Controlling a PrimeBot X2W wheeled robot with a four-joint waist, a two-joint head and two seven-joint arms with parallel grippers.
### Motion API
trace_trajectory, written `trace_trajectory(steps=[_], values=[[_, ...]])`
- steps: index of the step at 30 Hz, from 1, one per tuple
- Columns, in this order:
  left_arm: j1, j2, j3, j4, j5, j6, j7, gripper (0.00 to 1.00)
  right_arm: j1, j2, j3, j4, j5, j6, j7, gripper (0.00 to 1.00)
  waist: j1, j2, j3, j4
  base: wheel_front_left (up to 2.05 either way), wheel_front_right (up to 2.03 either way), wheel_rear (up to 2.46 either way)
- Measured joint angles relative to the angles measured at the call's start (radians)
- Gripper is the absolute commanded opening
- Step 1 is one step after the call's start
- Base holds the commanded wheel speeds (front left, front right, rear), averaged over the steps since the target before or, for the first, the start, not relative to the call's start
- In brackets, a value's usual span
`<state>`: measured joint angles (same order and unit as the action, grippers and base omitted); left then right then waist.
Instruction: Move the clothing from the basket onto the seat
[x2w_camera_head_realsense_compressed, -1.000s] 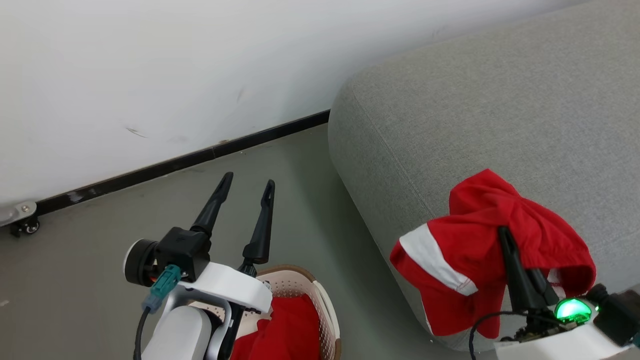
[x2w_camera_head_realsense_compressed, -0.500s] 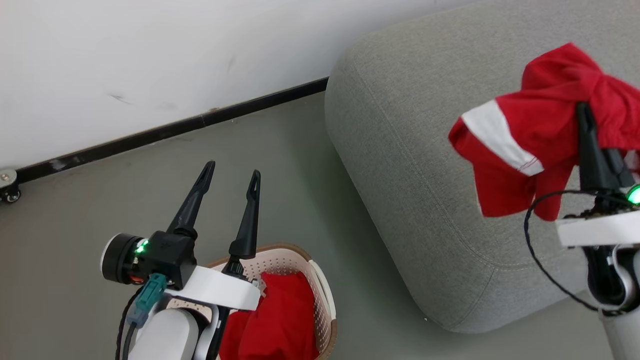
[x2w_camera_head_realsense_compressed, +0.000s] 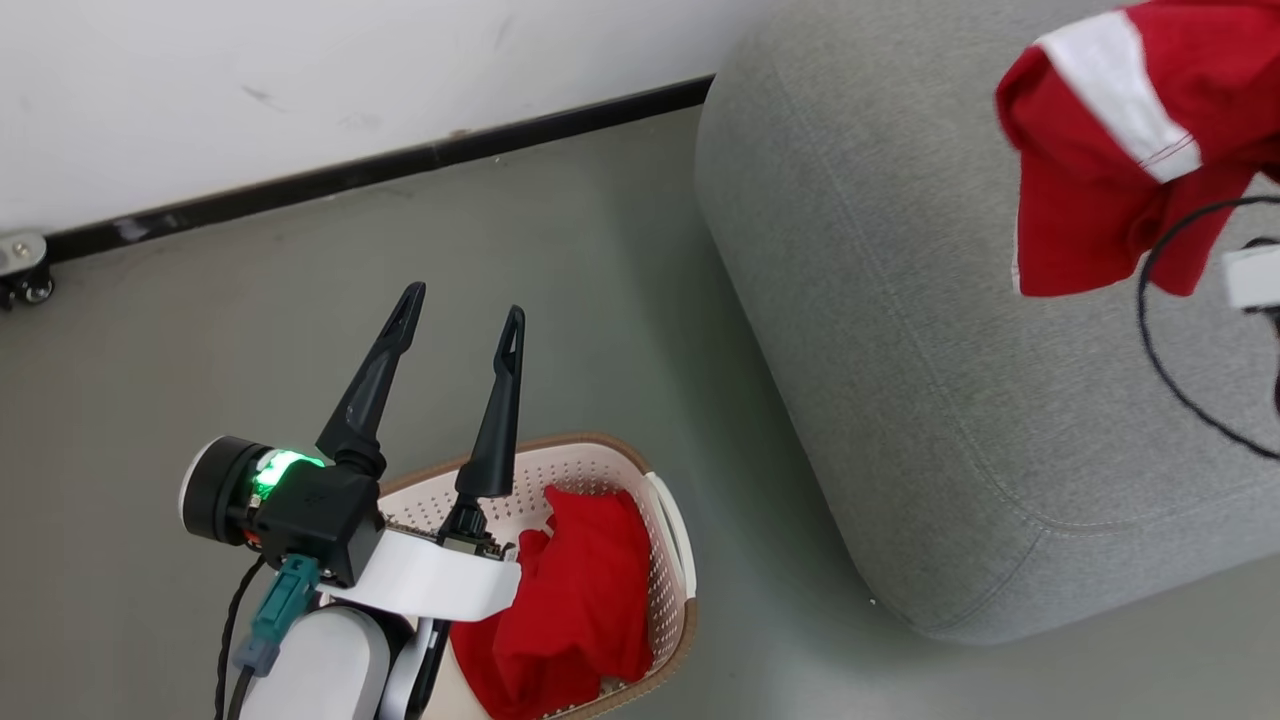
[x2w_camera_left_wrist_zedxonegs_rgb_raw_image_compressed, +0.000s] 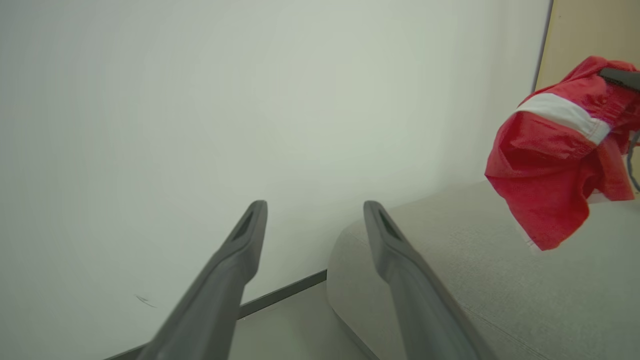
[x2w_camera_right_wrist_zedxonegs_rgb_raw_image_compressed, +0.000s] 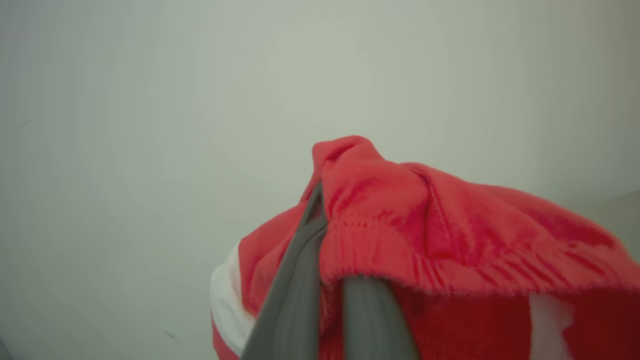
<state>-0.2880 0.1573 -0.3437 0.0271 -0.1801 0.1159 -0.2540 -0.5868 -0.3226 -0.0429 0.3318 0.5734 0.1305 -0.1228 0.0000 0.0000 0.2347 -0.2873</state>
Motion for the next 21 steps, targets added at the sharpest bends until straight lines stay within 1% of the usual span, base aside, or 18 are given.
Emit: trace_trajectory(steps=[8, 11, 16, 21], values=[[-0.006, 0.016, 0.0, -0.025, 0.009, 0.0, 0.015, 1.0, -0.102, -0.068, -0.079, 0.148, -0.018, 0.0, 0.019, 0.0, 0.0, 0.0, 0.046, 0.036, 0.0, 0.0, 0.0], [-0.008, 0.024, 0.001, -0.03, 0.01, 0.0, 0.024, 1.0, -0.124, -0.098, -0.09, 0.193, -0.031, 0.0, 0.028, 0.0, 0.0, 0.0, 0.061, 0.05, 0.0, 0.0, 0.0], [-0.023, 0.037, 0.008, -0.04, 0.02, 0.0, 0.026, 1.0, -0.158, -0.129, -0.094, 0.253, -0.055, 0.0, 0.029, 0.0, 0.0, 0.0, 0.08, 0.074, 0.0, 0.0, 0.0], [-0.026, 0.061, 0.011, -0.057, 0.034, 0.0, 0.039, 1.0, -0.181, -0.159, -0.126, 0.336, -0.076, 0.0, 0.029, 0.0, 0.0, 0.0, 0.097, 0.103, 0.0, 0.0, 0.0]])
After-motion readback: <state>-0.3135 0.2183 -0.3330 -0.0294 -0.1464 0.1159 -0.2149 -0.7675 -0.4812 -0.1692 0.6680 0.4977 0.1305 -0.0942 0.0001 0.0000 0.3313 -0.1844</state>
